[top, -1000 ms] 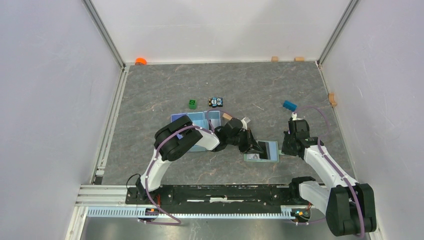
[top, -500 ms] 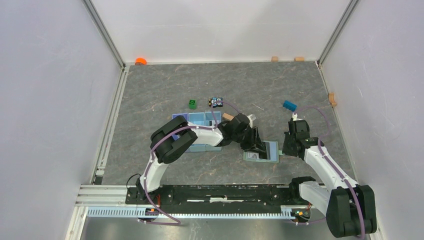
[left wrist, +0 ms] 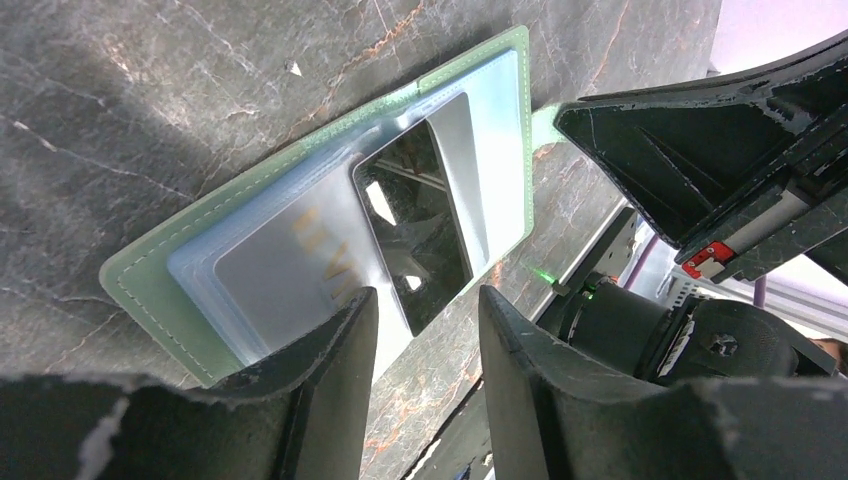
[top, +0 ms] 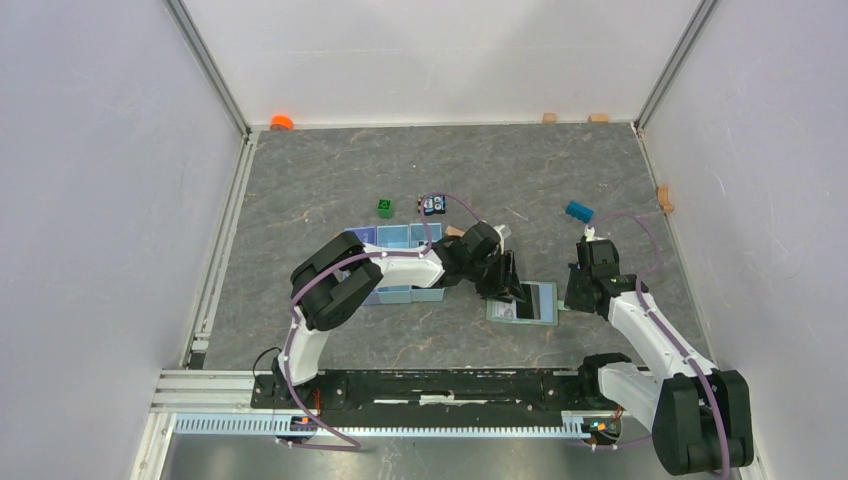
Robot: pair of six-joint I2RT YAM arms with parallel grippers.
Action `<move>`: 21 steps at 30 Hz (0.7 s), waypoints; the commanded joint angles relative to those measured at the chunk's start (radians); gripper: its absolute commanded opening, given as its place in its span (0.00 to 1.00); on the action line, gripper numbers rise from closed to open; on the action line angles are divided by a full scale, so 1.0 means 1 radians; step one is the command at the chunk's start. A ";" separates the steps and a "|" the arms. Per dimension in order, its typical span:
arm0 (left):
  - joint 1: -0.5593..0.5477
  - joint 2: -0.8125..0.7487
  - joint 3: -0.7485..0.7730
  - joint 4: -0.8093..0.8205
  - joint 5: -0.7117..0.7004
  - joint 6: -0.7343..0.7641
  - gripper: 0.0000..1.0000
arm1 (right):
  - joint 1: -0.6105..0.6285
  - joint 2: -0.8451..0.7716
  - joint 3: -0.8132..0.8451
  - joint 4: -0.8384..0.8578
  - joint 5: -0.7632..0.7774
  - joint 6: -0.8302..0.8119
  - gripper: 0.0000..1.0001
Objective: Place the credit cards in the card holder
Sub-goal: Insert the credit card into the card holder.
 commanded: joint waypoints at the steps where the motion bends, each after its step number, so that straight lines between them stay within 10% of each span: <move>1: 0.000 0.035 0.013 -0.055 -0.005 0.039 0.49 | -0.001 -0.013 0.038 0.000 0.031 -0.012 0.00; 21: -0.031 0.125 0.144 0.062 0.024 0.012 0.45 | -0.001 -0.025 0.020 0.019 -0.004 -0.008 0.00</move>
